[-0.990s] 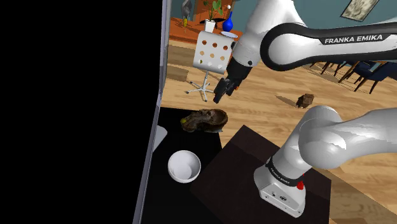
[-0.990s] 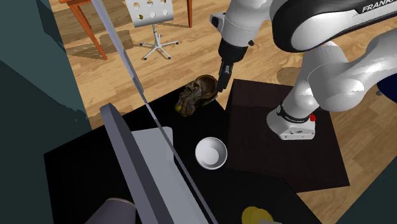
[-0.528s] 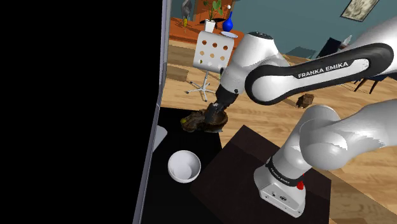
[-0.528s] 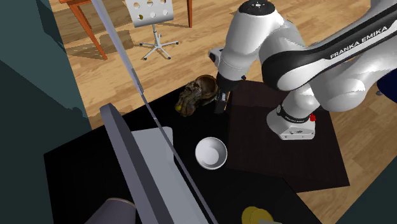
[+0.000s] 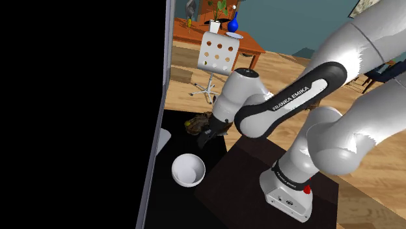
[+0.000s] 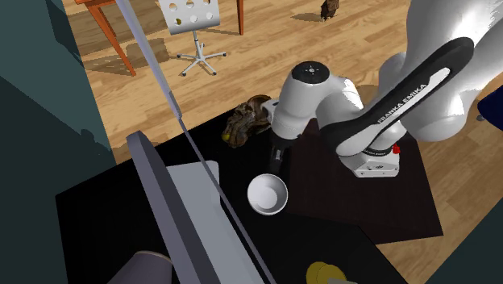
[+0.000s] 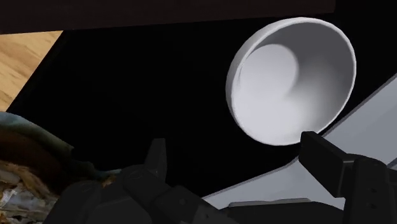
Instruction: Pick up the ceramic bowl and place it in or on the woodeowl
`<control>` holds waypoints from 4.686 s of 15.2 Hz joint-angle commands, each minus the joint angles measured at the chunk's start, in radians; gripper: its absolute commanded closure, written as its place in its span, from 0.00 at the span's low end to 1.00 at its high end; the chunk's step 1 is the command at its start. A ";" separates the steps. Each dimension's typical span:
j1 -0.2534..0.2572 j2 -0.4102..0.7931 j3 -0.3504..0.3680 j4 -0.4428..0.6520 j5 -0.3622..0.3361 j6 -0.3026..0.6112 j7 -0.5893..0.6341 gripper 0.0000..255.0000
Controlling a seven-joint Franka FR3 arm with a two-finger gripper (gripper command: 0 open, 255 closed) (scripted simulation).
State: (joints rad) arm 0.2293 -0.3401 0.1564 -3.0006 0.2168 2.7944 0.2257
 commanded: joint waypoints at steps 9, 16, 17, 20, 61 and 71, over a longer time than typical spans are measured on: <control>0.056 0.434 0.076 0.069 0.241 0.375 -0.123 0.00; 0.001 0.503 0.130 0.088 0.251 0.427 -0.139 0.00; 0.001 0.503 0.130 0.088 0.251 0.427 -0.139 0.00; 0.001 0.503 0.130 0.088 0.251 0.427 -0.139 0.00; 0.099 -0.177 -0.058 0.074 -0.088 -0.245 0.135 1.00; -0.043 -0.158 -0.249 0.143 -0.181 -0.306 -0.104 1.00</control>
State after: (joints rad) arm 0.2022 -0.5077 -0.0700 -2.8708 0.0457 2.4943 0.1521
